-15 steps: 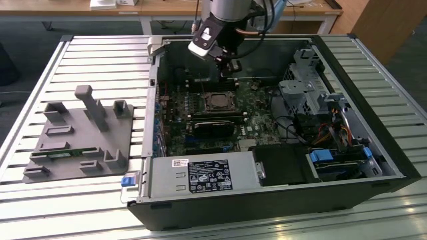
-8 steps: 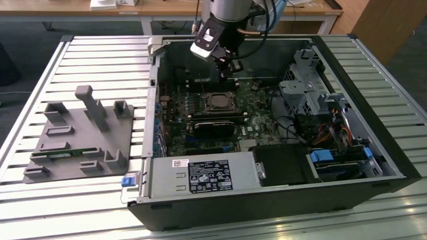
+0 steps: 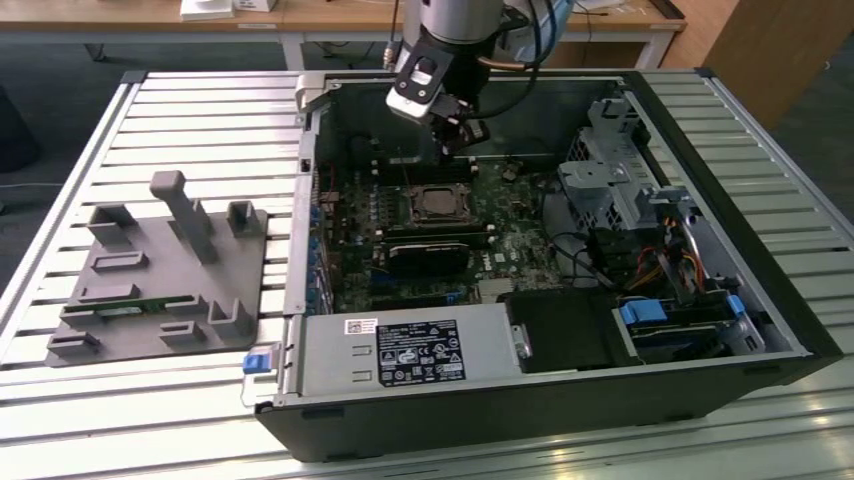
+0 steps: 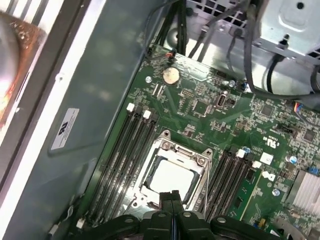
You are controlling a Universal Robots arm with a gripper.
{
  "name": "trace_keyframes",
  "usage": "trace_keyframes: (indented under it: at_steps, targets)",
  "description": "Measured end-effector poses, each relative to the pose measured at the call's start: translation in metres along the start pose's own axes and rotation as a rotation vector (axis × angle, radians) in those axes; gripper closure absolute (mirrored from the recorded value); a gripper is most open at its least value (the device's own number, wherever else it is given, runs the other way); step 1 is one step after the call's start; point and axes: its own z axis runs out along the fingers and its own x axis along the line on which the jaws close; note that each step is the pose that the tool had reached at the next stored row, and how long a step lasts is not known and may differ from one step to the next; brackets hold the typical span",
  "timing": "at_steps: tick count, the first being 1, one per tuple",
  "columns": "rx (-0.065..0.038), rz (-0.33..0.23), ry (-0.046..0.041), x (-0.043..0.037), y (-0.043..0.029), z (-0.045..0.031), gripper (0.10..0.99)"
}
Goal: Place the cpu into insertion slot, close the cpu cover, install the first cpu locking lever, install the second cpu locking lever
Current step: 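Install the first cpu locking lever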
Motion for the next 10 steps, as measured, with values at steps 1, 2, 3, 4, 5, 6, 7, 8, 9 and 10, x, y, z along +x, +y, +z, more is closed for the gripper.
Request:
trace_keyframes:
  at_steps: [1,2,3,4,5,6,7,8,9,10]
  targets:
    - [0.001,-0.013,0.0003,0.0,0.0,0.0,0.98]
    - [0.001,-0.03,0.0007,0.0,0.0,0.0,0.98]
    - [0.002,-0.045,0.0011,0.0,0.0,0.0001,0.98]
    - [0.003,-0.062,0.0015,0.0,0.0,0.0001,0.98]
    - [0.003,-0.079,0.0019,0.0,0.0,0.0001,0.98]
    - [0.004,-0.097,0.0023,0.0,0.0,0.0001,0.98]
    - [0.005,-0.114,0.0028,0.0,0.0,0.0001,0.98]
    - [0.006,-0.132,0.0032,0.0,0.0,0.0001,0.98]
    - [0.007,-0.151,0.0036,0.0,0.0,0.0001,0.98]
    - [0.007,-0.166,0.004,0.0,0.0,0.0001,0.98]
